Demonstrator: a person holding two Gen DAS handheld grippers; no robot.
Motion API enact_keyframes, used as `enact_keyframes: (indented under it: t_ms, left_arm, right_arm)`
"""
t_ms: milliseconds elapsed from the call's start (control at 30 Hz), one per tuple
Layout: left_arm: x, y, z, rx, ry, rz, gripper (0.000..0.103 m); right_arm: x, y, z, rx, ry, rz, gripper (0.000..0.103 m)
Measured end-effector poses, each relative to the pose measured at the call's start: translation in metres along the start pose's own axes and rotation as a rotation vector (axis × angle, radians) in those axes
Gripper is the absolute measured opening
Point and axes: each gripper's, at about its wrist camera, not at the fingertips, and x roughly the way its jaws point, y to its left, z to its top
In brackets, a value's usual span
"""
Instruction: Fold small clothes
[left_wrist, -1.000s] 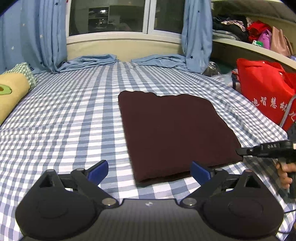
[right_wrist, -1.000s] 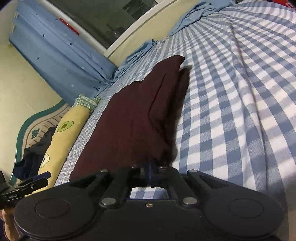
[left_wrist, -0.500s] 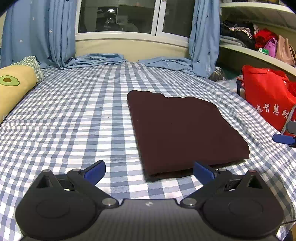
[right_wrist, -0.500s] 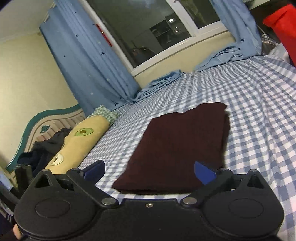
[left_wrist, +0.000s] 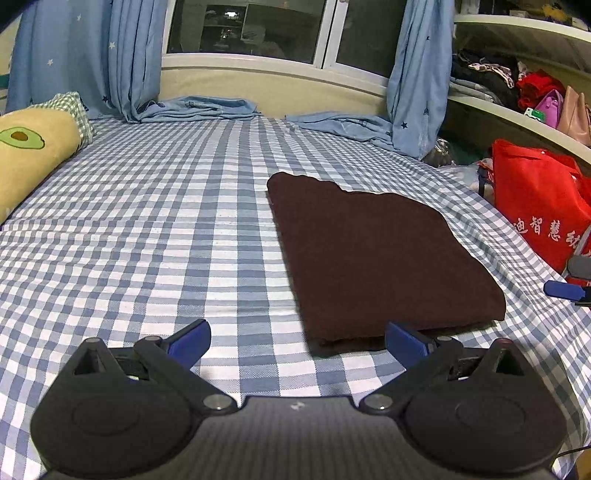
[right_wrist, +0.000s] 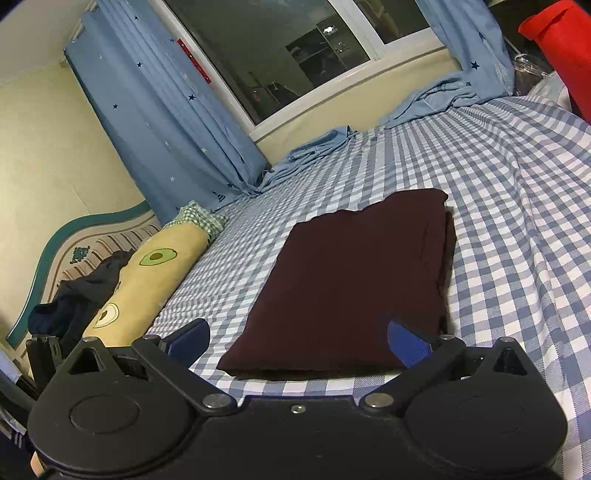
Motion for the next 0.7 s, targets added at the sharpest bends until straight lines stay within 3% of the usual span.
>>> enact_keyframes:
  t_ms: [200,300,467,700]
  left_arm:
    - [0.014,0.005,0.002,-0.007,0.026,-0.031,0.102]
    - [0.030,0.013,0.007,-0.046,0.068,-0.094,0.102]
    - [0.064,0.034,0.023,-0.190,0.150,-0.279,0.102]
    - [0.119,0.038,0.035,-0.301,0.258,-0.365,0.102]
  right_arm:
    - [0.010,-0.013,0.005,0.020,0.025,-0.024,0.102]
    - [0.018,-0.031,0.015,0.075,0.057,-0.029,0.102]
    - [0.032,-0.068,0.038,0.137,0.077,-0.031,0.102]
    - [0.064,-0.126,0.058,0.249,0.132,-0.037,0.102]
